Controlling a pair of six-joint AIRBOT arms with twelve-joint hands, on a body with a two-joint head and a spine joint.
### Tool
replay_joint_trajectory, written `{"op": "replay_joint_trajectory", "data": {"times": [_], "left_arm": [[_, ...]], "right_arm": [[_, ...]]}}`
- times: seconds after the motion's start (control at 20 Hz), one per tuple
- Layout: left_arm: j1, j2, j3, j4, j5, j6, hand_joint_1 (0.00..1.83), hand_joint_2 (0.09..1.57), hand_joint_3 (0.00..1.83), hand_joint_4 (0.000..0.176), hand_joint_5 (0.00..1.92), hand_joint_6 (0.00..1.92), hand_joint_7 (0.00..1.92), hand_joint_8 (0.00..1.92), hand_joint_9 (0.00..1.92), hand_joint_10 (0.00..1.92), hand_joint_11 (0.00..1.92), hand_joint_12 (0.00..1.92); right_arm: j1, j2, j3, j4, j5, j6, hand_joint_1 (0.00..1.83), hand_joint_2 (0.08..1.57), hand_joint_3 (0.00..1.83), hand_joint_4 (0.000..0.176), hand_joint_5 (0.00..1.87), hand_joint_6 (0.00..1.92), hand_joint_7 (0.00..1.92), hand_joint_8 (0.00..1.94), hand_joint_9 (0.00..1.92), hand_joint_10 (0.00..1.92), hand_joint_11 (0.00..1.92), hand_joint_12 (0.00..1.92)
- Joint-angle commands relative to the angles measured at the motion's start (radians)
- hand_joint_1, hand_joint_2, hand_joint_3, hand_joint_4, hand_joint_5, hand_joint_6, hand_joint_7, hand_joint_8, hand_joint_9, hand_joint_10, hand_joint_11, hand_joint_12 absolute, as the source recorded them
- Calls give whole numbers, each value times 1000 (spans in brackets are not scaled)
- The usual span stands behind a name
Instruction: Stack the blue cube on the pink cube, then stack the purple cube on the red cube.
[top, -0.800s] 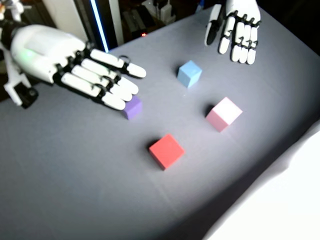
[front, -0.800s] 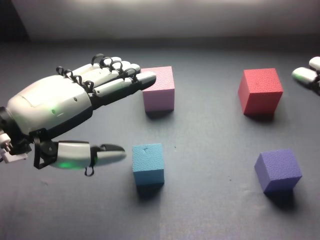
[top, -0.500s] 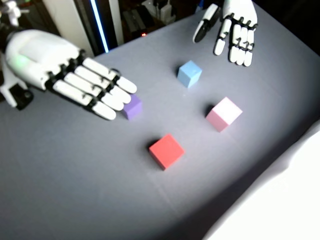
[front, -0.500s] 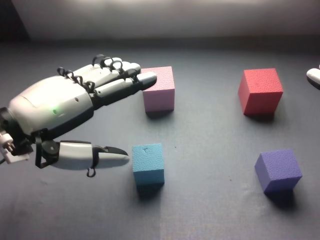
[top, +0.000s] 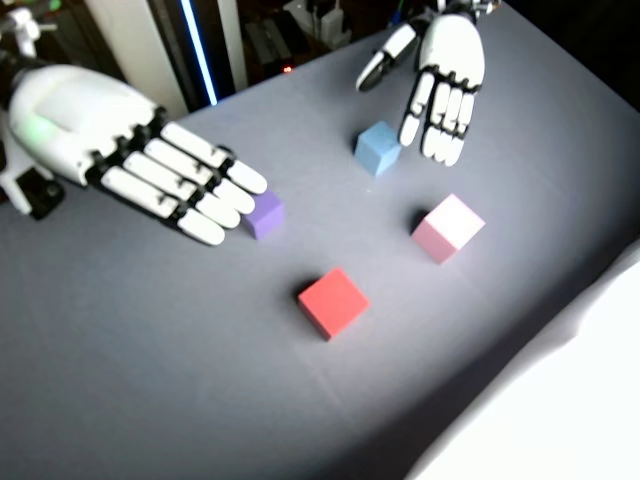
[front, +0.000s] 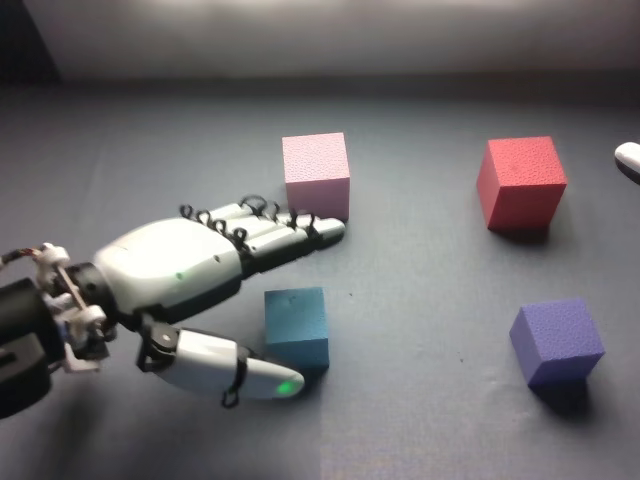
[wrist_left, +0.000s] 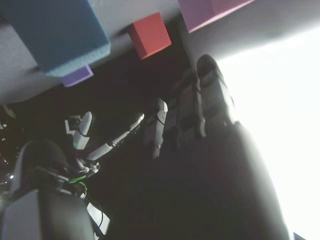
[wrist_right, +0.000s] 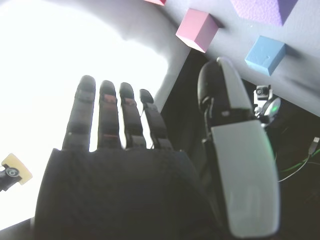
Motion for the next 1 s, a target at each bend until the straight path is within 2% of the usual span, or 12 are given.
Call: {"op": "replay_joint_trajectory", "data": {"times": [0.0,0.05,0.1,0.15,0.2,0.25,0.3,0.35,0.5,0.65,0.85,0.95], "left_arm": [[-14,-6,7,-11,-91,-5,521,1040,1,20,84,13,209,13,226,109,0,1157],[-14,-19,16,-11,-74,-5,587,1037,2,0,155,12,301,7,255,244,0,1410],[-14,-25,20,-11,-66,-5,626,1048,0,0,220,16,375,9,251,385,0,1516],[-14,-33,25,-11,-57,-5,651,1055,1,0,254,23,392,8,225,400,0,1446],[-14,-40,29,-11,-50,-5,766,1075,5,0,362,57,494,36,348,449,29,1566],[-14,-47,34,-11,-44,-6,949,1123,7,0,616,184,656,743,663,1208,552,1794],[-14,-51,38,-11,-41,-10,1143,1245,0,0,605,1030,783,1369,890,1510,905,1813],[-14,-53,39,-11,-42,-11,1180,1278,0,0,609,1199,771,1580,993,1675,1026,1881],[-17,-50,40,-16,-71,-12,1172,1277,1,0,607,1377,790,1518,857,1515,839,1804],[-30,-9,15,-31,-154,-2,1196,1267,0,0,673,1226,769,1629,860,1770,847,1920],[-97,18,20,-59,-184,47,1189,1240,0,0,669,1287,841,1406,759,1312,645,1677],[-161,8,49,-71,-146,72,1198,1229,0,0,699,1236,846,1411,734,1319,616,1657]], "right_arm": [[1,1,0,-4,125,2,733,1257,5,0,0,0,0,0,0,0,0,0],[0,-1,0,-3,125,3,728,1262,7,0,0,0,0,0,0,0,0,0],[0,-1,0,-2,125,4,731,1261,5,0,0,0,0,0,0,0,0,0],[-1,-1,0,-2,125,5,721,1262,5,0,0,0,0,0,0,0,0,0],[-1,-1,0,-1,125,6,718,1261,4,0,0,0,0,0,0,0,0,0],[-1,-1,0,-1,125,7,716,1259,4,0,0,0,0,0,0,0,0,0],[-1,-1,0,-1,125,7,712,1259,3,0,0,0,0,0,0,0,0,0],[-1,-1,0,0,125,8,708,1262,5,0,0,0,0,0,0,0,0,0],[-2,-1,0,0,125,12,692,1266,5,0,0,0,0,0,0,0,0,0],[-2,-1,0,0,125,13,678,1264,4,0,0,0,0,0,0,0,0,0],[-2,-1,0,1,125,14,747,1273,4,0,0,0,0,0,0,0,0,0],[-2,-1,1,2,125,14,760,1274,3,0,0,0,0,0,0,0,0,0]]}}
